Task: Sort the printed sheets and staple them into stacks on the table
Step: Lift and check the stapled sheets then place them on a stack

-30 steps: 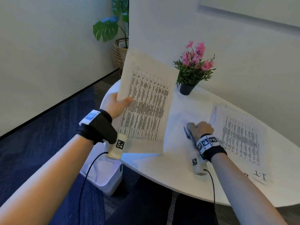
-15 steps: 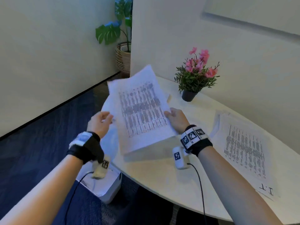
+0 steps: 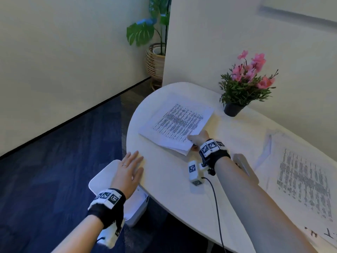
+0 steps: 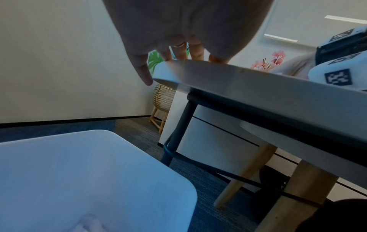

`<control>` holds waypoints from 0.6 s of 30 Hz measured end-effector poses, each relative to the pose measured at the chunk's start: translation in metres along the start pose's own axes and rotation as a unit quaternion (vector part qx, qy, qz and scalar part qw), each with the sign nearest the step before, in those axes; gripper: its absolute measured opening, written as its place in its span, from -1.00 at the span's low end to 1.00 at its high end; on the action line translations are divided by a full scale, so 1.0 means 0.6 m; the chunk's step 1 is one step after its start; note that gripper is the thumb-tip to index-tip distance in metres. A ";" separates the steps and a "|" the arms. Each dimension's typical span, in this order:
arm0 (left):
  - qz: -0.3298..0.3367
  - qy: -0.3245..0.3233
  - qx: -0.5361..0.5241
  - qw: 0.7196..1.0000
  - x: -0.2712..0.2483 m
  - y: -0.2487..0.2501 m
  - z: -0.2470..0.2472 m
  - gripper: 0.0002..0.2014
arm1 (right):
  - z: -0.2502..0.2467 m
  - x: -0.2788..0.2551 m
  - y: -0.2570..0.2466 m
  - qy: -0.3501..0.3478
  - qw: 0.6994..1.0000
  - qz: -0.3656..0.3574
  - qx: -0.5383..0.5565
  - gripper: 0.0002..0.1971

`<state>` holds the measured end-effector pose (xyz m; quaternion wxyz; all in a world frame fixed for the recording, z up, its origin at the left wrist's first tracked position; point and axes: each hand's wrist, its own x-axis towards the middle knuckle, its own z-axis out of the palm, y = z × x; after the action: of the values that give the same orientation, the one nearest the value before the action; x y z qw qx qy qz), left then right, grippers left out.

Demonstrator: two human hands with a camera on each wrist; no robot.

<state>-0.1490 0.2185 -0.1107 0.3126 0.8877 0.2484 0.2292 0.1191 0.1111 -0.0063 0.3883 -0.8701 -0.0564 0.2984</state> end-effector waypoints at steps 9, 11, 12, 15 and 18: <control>0.000 0.017 -0.007 1.000 -0.003 -0.011 0.015 -0.29 | -0.003 0.014 -0.004 0.072 0.991 -0.043 -0.106 -0.56; -0.001 0.017 -0.010 1.000 -0.005 -0.012 0.015 -0.27 | -0.004 0.015 -0.008 0.085 0.989 -0.050 -0.110 -0.55; -0.001 0.017 -0.012 1.000 -0.005 -0.013 0.016 -0.27 | -0.003 0.020 -0.009 0.089 0.989 -0.047 -0.110 -0.55; 0.003 0.020 -0.008 1.000 -0.005 -0.016 0.018 -0.29 | 0.000 0.025 -0.013 0.103 0.986 -0.047 -0.119 -0.54; 0.005 0.022 -0.003 1.000 -0.005 -0.015 0.019 -0.30 | 0.002 0.030 -0.012 0.108 0.986 -0.044 -0.120 -0.55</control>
<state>-0.1479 0.2180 -0.1255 0.3086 0.8825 0.2505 0.2513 0.1342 0.1228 -0.0104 0.2976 -0.9340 -0.0879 0.1768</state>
